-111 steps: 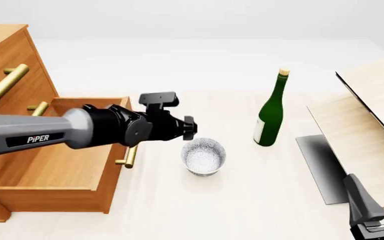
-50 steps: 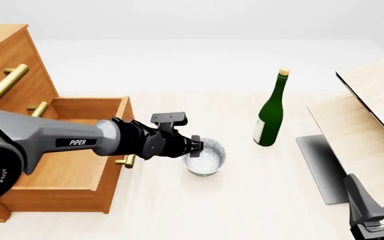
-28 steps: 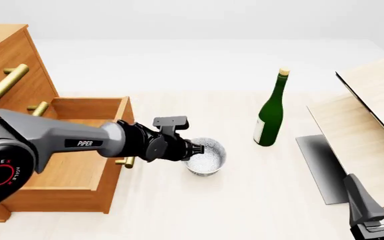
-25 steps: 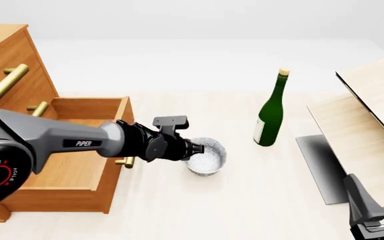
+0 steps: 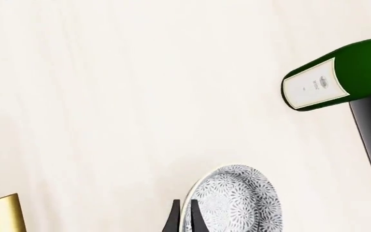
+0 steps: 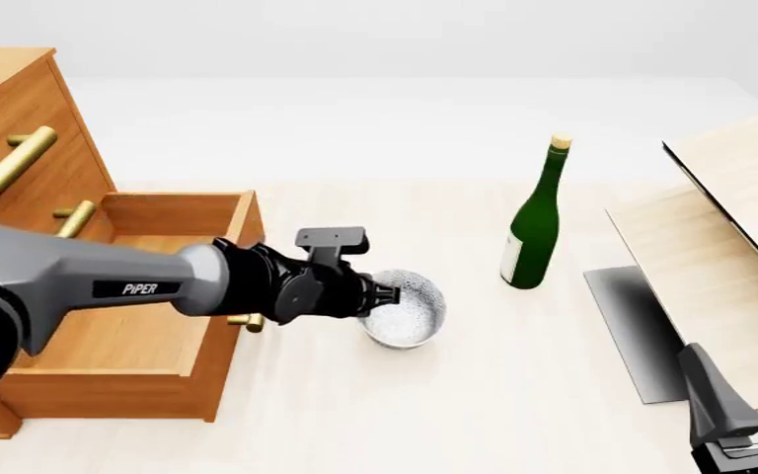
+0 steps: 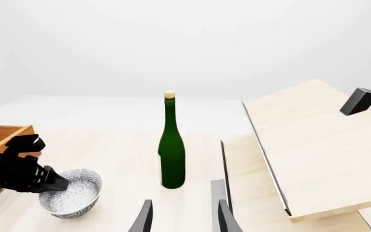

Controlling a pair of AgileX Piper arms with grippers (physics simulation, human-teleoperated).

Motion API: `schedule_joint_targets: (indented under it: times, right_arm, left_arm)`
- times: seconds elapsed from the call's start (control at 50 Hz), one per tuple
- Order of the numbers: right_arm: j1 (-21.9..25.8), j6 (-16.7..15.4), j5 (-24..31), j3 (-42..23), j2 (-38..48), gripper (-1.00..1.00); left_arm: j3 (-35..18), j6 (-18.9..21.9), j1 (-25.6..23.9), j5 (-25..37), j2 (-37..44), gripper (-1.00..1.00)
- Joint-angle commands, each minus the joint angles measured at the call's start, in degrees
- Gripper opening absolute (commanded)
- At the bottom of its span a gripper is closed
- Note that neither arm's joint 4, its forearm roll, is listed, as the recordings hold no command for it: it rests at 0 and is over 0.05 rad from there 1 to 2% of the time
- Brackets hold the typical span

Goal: Put the bowl in the bottom drawer of the cabinet and close it.

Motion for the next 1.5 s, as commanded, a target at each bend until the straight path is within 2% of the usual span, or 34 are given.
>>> schedule_joint_targets:
  times: [0.02, 0.54, 1.5]
  right_arm:
    - [0.0, 0.0, 0.0, 0.0, 0.0, 1.0]
    - [0.0, 0.0, 0.0, 0.0, 0.0, 1.0]
    - [0.0, 0.0, 0.0, 0.0, 0.0, 1.0]
  left_arm:
    - [1.4, -0.5, -0.2, -0.1, -3.2, -1.0]
    - [4.9, 0.6, -0.7, 0.5, -9.9, -1.0]
    - [11.3, 3.3, 1.7, 2.9, -23.4, -1.0]
